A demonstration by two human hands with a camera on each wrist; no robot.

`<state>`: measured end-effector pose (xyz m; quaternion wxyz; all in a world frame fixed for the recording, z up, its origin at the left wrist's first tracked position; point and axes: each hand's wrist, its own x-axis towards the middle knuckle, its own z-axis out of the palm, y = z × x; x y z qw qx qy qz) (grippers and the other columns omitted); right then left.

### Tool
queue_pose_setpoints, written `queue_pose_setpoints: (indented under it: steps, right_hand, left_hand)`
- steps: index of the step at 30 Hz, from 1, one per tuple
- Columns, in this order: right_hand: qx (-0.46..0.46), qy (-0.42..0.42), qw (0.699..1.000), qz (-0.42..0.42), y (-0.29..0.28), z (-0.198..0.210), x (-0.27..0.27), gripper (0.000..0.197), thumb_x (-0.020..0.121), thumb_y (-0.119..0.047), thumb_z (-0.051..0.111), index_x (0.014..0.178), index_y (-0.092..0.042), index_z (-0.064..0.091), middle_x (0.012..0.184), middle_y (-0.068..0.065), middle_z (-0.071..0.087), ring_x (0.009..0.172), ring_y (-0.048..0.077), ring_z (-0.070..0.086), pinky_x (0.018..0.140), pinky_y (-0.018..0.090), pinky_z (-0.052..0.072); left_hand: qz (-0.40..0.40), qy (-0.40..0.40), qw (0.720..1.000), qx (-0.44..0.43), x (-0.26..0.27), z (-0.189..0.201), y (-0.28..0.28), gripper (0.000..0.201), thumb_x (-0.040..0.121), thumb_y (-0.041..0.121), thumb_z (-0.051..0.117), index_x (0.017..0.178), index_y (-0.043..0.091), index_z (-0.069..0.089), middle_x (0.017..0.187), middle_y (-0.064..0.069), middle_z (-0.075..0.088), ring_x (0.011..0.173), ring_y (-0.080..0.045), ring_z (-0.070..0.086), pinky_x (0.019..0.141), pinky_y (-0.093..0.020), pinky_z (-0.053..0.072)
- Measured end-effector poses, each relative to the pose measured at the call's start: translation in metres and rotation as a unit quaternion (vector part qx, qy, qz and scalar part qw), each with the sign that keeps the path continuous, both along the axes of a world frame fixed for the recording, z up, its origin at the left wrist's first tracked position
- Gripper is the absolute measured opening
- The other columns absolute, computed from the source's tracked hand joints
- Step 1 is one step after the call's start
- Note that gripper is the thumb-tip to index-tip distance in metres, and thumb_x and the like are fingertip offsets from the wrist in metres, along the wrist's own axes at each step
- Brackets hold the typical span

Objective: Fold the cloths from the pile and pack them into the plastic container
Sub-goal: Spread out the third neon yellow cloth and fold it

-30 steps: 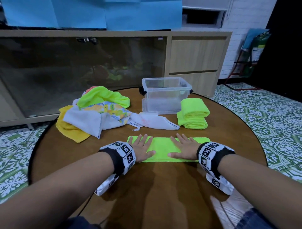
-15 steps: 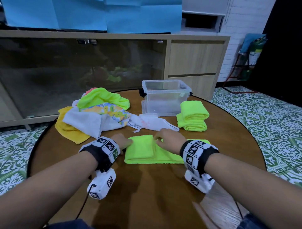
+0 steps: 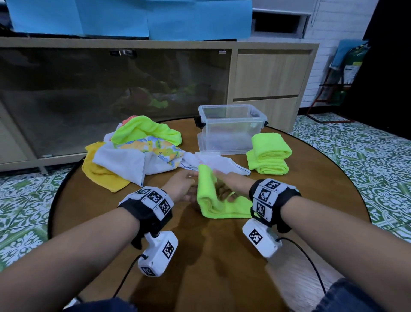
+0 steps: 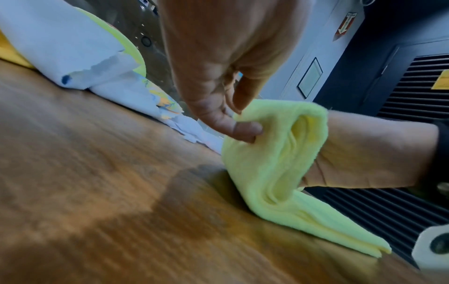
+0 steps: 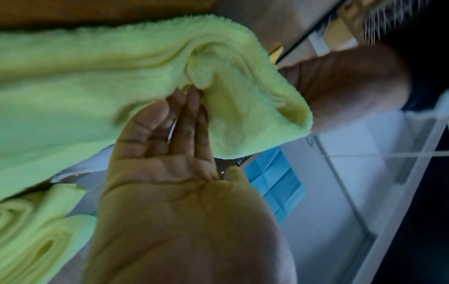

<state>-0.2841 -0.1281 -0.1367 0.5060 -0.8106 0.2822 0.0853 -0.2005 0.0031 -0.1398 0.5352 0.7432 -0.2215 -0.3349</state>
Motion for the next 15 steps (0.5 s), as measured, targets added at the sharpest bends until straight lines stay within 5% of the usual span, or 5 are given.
queue_pose_setpoints:
  steps: [2,5,10,15]
  right_hand:
    - [0.105,-0.013,0.994,0.02,-0.001,0.0,-0.003,0.074,0.093,-0.065,0.01,0.11,-0.009,0.055,0.084,0.006,0.057,0.067,0.015,0.053,0.061,0.026,0.037]
    - [0.179,-0.02,0.981,0.064,0.003,-0.002,-0.004,0.061,0.093,-0.064,0.015,0.113,-0.021,0.054,0.089,0.001,0.059,0.072,0.013,0.054,0.07,0.027,0.041]
    - [0.166,-0.042,0.985,-0.023,0.002,-0.007,-0.002,0.042,0.096,-0.035,0.049,0.125,-0.005,0.051,0.101,0.01,0.055,0.076,0.018,0.053,0.064,0.025,0.046]
    - [0.194,-0.093,0.972,-0.094,-0.012,-0.012,-0.005,0.032,0.097,-0.011,0.045,0.126,0.002,0.049,0.104,0.016,0.056,0.081,0.023,0.057,0.063,0.03,0.049]
  left_hand:
    - [-0.012,-0.029,0.999,-0.024,0.001,-0.003,-0.001,0.013,0.097,0.003,0.042,0.105,0.007,0.05,0.072,-0.008,0.05,0.055,-0.014,0.05,0.048,-0.023,0.042]
    - [-0.017,-0.131,0.991,0.003,0.006,-0.01,-0.001,0.019,0.095,0.015,0.052,0.113,0.01,0.053,0.09,-0.005,0.055,0.078,-0.016,0.055,0.063,-0.021,0.045]
    - [-0.07,-0.243,0.965,0.073,0.005,-0.02,-0.001,0.029,0.095,0.021,0.05,0.123,0.015,0.054,0.118,-0.008,0.054,0.103,-0.021,0.056,0.088,-0.03,0.047]
    - [-0.119,-0.325,0.932,0.109,-0.002,-0.02,-0.009,0.039,0.098,0.027,0.045,0.136,0.017,0.045,0.141,-0.01,0.037,0.132,-0.021,0.036,0.105,-0.027,0.028]
